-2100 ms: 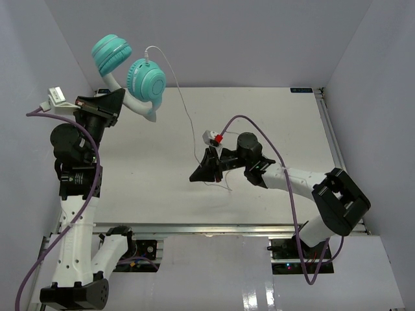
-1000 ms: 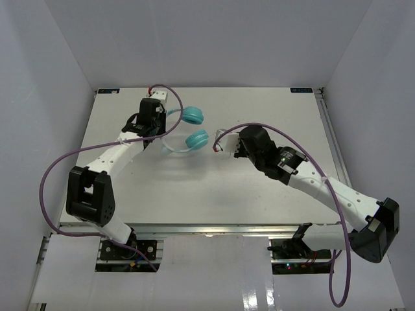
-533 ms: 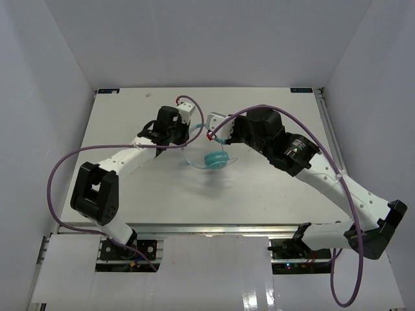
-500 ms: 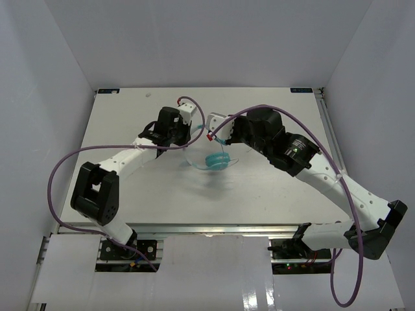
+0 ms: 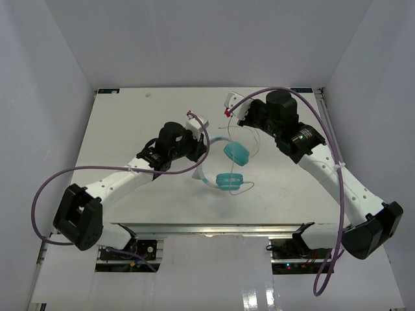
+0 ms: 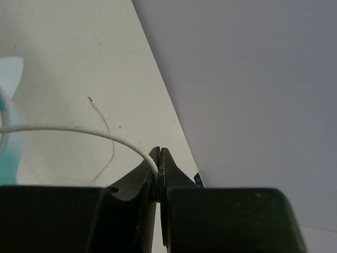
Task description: Wrap the headphones
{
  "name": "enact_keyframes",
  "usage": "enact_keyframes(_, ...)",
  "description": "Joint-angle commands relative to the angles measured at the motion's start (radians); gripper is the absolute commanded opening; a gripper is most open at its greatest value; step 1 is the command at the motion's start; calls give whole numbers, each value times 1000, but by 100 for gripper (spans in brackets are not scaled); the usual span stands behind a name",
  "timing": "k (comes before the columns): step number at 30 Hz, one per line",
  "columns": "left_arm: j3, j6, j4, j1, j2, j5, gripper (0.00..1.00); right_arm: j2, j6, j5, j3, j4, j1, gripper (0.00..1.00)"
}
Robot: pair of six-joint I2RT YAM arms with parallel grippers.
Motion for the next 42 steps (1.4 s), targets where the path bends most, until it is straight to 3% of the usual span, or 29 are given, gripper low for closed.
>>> enact_keyframes(1,-14,-68,118,-44,-85,74,0,24,73,-109,-46,116,-26,8)
enact_keyframes(11,34,-93,141,-156,-19,126,0,131,128,-84,38,119,-52,8)
enact_keyframes(16,38,-108,159,-189,-22,129,0,177,195,-65,50,119,-132,8)
enact_keyframes(23,30,-132,194,-204,-64,142,0,186,269,-108,25,116,-239,8)
enact_keyframes(42,12,-138,192,-232,-170,178,0,284,373,-183,59,69,-373,8)
